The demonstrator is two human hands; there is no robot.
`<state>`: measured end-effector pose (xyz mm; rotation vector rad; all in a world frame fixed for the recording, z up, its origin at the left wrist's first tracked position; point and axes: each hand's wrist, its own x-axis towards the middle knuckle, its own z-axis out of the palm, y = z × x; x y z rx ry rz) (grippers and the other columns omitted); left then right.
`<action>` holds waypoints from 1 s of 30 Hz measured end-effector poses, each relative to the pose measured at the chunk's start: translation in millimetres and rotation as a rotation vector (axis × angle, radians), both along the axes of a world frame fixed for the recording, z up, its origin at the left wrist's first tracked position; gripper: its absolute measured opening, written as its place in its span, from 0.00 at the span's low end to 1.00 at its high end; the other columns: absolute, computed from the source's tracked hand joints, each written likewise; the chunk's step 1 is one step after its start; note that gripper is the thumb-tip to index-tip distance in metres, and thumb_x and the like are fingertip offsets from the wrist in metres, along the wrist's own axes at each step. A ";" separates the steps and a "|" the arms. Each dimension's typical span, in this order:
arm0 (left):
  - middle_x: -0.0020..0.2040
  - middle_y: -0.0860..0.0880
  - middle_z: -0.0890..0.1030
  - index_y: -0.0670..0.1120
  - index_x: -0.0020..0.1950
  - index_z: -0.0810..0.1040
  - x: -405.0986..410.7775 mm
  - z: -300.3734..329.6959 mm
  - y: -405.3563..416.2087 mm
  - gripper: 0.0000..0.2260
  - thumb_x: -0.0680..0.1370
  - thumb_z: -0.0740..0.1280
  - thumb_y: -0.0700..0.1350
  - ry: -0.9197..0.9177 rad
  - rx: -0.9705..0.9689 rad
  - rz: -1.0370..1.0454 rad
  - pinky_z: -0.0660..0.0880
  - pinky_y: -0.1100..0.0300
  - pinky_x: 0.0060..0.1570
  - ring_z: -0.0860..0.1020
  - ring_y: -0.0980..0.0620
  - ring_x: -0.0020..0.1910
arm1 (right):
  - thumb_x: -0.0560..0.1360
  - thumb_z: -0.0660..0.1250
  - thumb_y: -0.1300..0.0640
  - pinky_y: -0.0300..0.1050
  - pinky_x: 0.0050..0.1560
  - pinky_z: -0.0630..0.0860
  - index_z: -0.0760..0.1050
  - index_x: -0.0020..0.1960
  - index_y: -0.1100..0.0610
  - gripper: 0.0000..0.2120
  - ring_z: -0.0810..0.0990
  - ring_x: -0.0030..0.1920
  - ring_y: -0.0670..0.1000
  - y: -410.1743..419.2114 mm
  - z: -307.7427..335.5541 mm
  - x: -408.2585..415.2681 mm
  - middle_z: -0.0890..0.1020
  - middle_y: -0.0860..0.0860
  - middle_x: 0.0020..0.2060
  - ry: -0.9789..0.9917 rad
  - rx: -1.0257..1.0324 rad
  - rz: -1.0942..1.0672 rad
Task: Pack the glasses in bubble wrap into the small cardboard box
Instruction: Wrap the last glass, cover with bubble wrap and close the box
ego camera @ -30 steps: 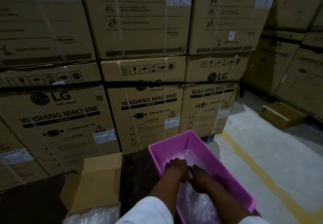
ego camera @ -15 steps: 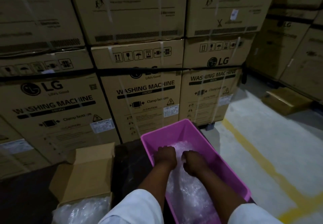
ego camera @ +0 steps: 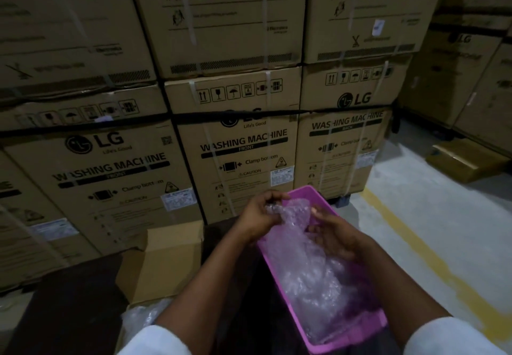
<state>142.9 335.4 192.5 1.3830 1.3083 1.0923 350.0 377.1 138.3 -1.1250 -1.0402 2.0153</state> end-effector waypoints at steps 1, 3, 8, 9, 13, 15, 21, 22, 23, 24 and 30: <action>0.53 0.51 0.78 0.50 0.52 0.79 -7.6 12.0 -5.5 0.21 0.70 0.68 0.25 -0.085 0.013 0.018 0.78 0.64 0.46 0.79 0.53 0.49 | 0.66 0.76 0.46 0.57 0.52 0.75 0.73 0.66 0.54 0.31 0.79 0.47 0.59 -2.5 3.0 1.9 0.79 0.60 0.52 0.031 0.006 0.062; 0.59 0.45 0.77 0.48 0.53 0.79 -21.2 34.5 -17.2 0.22 0.69 0.67 0.24 -0.253 0.030 0.047 0.79 0.60 0.47 0.79 0.48 0.52 | 0.62 0.80 0.49 0.59 0.58 0.74 0.71 0.68 0.54 0.37 0.78 0.56 0.61 -11.4 11.8 -0.1 0.78 0.60 0.59 0.105 0.029 0.152; 0.54 0.44 0.80 0.44 0.57 0.77 -55.9 77.5 -49.5 0.22 0.71 0.64 0.22 -0.411 0.094 0.004 0.79 0.49 0.53 0.80 0.44 0.56 | 0.64 0.79 0.52 0.61 0.64 0.72 0.69 0.69 0.51 0.36 0.74 0.66 0.58 -33.5 43.8 -33.6 0.77 0.54 0.64 0.103 0.138 0.139; 0.54 0.45 0.80 0.44 0.57 0.77 -64.0 84.8 -57.0 0.22 0.71 0.63 0.22 -0.374 0.112 -0.012 0.79 0.47 0.54 0.80 0.45 0.58 | 0.64 0.80 0.53 0.61 0.66 0.70 0.68 0.70 0.53 0.38 0.73 0.67 0.59 -36.3 51.9 -42.1 0.76 0.56 0.65 0.137 0.164 0.141; 0.63 0.45 0.78 0.44 0.61 0.77 -98.9 113.8 -89.0 0.27 0.70 0.61 0.20 -0.097 0.193 -0.018 0.78 0.45 0.56 0.78 0.50 0.62 | 0.61 0.81 0.58 0.47 0.54 0.79 0.77 0.56 0.66 0.28 0.83 0.53 0.56 -59.8 105.1 -72.7 0.83 0.61 0.52 0.073 0.330 0.184; 0.67 0.50 0.74 0.46 0.65 0.74 -121.4 122.1 -105.2 0.29 0.70 0.63 0.21 -0.181 0.198 0.002 0.79 0.48 0.55 0.76 0.52 0.64 | 0.68 0.73 0.65 0.48 0.47 0.81 0.77 0.51 0.65 0.12 0.84 0.44 0.55 -66.2 128.2 -84.1 0.83 0.60 0.45 0.098 0.378 0.170; 0.67 0.38 0.75 0.46 0.72 0.68 -166.7 103.7 -163.4 0.44 0.62 0.76 0.64 -0.610 -0.196 -0.028 0.75 0.39 0.57 0.75 0.36 0.64 | 0.66 0.78 0.56 0.55 0.54 0.78 0.78 0.53 0.65 0.20 0.81 0.48 0.58 -83.9 192.2 -124.4 0.81 0.60 0.47 0.131 0.452 0.317; 0.61 0.37 0.79 0.44 0.68 0.72 -166.1 99.7 -174.3 0.41 0.62 0.73 0.67 -0.595 -0.235 -0.042 0.77 0.42 0.55 0.77 0.36 0.59 | 0.64 0.80 0.54 0.60 0.60 0.74 0.75 0.57 0.67 0.28 0.79 0.51 0.60 -85.8 195.8 -133.8 0.79 0.63 0.51 0.081 0.441 0.311; 0.55 0.37 0.81 0.43 0.65 0.75 -167.2 96.6 -181.7 0.39 0.63 0.72 0.67 -0.588 -0.224 -0.013 0.78 0.44 0.53 0.80 0.38 0.55 | 0.61 0.82 0.53 0.61 0.63 0.71 0.72 0.61 0.69 0.36 0.78 0.53 0.61 -89.5 198.2 -142.1 0.78 0.64 0.54 0.032 0.428 0.312; 0.52 0.37 0.82 0.41 0.63 0.76 -169.1 96.5 -188.2 0.35 0.65 0.72 0.64 -0.576 -0.178 0.024 0.78 0.45 0.53 0.81 0.40 0.51 | 0.59 0.83 0.52 0.59 0.62 0.71 0.70 0.62 0.71 0.40 0.78 0.53 0.61 -93.2 197.8 -148.7 0.77 0.64 0.55 0.008 0.422 0.327; 0.50 0.39 0.82 0.40 0.58 0.78 -194.6 132.7 -213.2 0.12 0.78 0.67 0.46 -0.285 0.053 0.259 0.79 0.56 0.42 0.80 0.46 0.44 | 0.72 0.71 0.53 0.52 0.55 0.79 0.73 0.63 0.58 0.22 0.80 0.56 0.57 -121.8 225.4 -167.3 0.78 0.58 0.58 0.623 0.274 0.376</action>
